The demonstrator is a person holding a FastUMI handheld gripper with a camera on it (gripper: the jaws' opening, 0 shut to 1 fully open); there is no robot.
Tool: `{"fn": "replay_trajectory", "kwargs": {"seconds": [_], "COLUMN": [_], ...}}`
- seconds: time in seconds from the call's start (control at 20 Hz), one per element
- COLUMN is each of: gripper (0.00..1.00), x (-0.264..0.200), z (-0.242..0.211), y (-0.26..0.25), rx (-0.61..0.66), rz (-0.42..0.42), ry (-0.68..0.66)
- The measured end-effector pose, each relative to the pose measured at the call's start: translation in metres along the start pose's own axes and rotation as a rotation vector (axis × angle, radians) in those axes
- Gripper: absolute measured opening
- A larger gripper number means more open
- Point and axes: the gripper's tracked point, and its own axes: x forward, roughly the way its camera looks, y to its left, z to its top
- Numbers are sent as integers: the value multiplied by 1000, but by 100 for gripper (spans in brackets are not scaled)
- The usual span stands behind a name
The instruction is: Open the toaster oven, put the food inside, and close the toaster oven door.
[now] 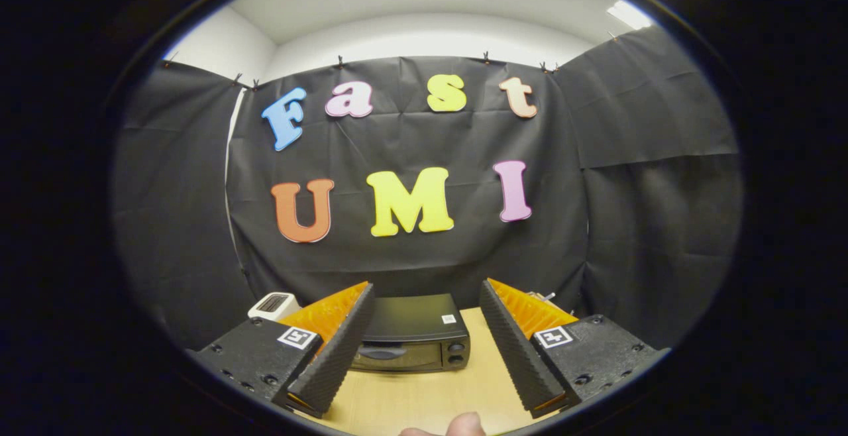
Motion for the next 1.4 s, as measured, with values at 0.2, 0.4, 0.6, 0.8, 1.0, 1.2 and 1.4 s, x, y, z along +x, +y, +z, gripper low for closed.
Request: {"fn": "replay_trajectory", "kwargs": {"seconds": [0.2,0.4,0.6,0.8,1.0,1.2,1.4], "gripper": [100,100,100,100,100,100,100], "x": [4,12,31,66,111,158,196], "z": [-4,-12,-22,-41,-84,-134,-191], "y": [0,0,0,12,39,63,74], "rx": [3,1,-3,-10,-17,-24,-26], "rz": [6,18,24,52,109,125,98], "ry": [13,29,43,62,118,190,283]}}
